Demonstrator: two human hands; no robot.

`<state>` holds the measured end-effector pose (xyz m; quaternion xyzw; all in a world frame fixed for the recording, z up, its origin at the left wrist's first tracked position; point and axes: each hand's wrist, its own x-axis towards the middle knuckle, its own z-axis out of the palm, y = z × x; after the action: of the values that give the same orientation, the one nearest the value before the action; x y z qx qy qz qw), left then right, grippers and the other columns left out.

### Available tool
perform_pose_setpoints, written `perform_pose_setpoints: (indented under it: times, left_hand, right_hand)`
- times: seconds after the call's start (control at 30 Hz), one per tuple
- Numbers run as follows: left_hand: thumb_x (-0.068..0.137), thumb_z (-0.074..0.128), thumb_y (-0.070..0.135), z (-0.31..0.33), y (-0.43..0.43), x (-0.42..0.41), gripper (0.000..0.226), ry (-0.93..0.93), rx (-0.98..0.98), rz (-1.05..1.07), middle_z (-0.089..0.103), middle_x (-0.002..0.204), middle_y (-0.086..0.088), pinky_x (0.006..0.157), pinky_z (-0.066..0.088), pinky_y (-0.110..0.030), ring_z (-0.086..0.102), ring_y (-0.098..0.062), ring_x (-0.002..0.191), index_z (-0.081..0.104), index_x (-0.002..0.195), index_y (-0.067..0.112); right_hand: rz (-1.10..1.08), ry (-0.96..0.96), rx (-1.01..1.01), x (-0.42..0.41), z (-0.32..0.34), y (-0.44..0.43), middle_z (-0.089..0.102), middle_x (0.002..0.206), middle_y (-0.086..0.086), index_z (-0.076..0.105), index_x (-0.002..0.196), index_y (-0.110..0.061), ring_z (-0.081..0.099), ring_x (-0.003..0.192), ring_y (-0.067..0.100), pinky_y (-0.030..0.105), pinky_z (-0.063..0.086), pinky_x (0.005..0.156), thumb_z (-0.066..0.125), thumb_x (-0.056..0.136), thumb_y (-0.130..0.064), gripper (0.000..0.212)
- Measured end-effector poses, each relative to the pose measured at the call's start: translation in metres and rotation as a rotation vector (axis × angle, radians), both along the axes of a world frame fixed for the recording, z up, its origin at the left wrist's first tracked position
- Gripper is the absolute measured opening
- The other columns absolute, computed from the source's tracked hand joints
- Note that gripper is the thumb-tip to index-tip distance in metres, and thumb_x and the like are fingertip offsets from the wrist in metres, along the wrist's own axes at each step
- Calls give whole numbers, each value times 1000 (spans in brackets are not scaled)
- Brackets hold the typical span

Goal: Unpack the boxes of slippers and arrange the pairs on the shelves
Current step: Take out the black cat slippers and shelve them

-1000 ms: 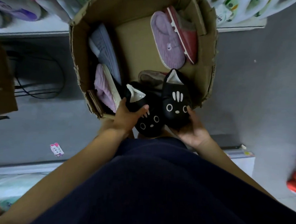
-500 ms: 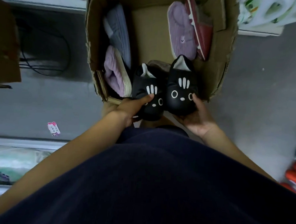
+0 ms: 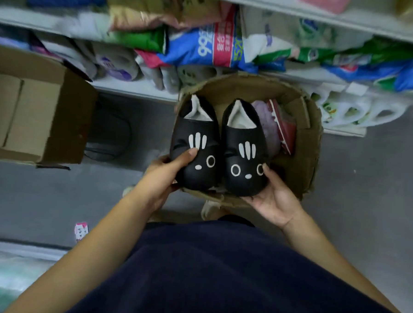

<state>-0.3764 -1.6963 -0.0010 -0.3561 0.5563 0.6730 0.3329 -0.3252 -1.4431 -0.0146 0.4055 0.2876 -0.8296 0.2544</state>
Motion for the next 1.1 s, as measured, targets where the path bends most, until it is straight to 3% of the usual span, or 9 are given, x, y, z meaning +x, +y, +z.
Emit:
perform_pose_setpoints:
  times: [0.13,0.23,0.4,0.47,0.63,0.8,0.9,1.0,1.1]
  left_hand:
    - [71,83,40,44,-85,-22,68,157,32,39,75,117,-7,95,56,-42,70,-24,113,63,129,10]
    - [78,79,34,82,-156,-40,54,254,16,42,77,112,-7,77,59,-31,74,-20,102,64,124,9]
    - [70,78,34,143,-264,-58,55,438,-60,78,78,105,-8,78,61,-31,76,-20,96,67,116,7]
    - [68,79,36,168,-297,-65,64,518,-100,101,77,109,-6,72,60,-26,76,-17,95,63,122,7]
    - [61,94,47,203,-348,-89,97,664,-140,235,63,125,-5,80,60,-36,73,-17,101,39,134,15]
    - [58,93,53,217,-367,-126,106,730,-117,224,66,125,-10,83,60,-39,75,-18,98,38,139,12]
    - [56,91,60,225,-367,-157,107,737,-147,189,65,124,-9,76,59,-39,74,-23,99,38,137,14]
    - [64,89,55,231,-360,-197,100,742,-160,176,63,125,-7,85,61,-41,73,-20,101,36,137,14]
    - [60,91,54,235,-348,-246,105,767,-154,167,65,126,-9,86,62,-41,74,-19,99,39,139,9]
  right_hand:
    - [61,146,74,-28,36,-79,59,142,12,52,142,-15,54,133,29,48,42,112,48,99,-32,46]
    - [54,267,50,-49,64,-151,61,140,11,60,135,-15,57,130,28,46,46,107,49,96,-35,46]
    - [4,476,-29,-83,107,-262,60,141,9,68,130,-20,57,130,27,47,53,100,80,74,-41,61]
    - [13,560,-68,-95,128,-296,60,140,10,67,131,-18,58,129,28,46,54,98,86,67,-41,70]
    - [75,721,-20,-122,174,-349,57,144,12,55,142,-15,53,134,31,51,41,112,85,69,-43,84]
    - [120,769,196,-160,203,-364,72,120,8,76,114,-25,66,106,34,51,44,96,59,90,-43,35]
    - [85,723,358,-196,216,-362,70,126,10,64,130,-17,66,114,34,59,50,97,66,88,-44,50]
    - [12,695,411,-236,232,-356,72,122,6,62,127,-20,71,107,24,36,60,68,67,82,-44,52]
    - [13,692,399,-286,242,-346,73,119,4,62,123,-24,70,109,23,41,60,84,62,91,-42,37]
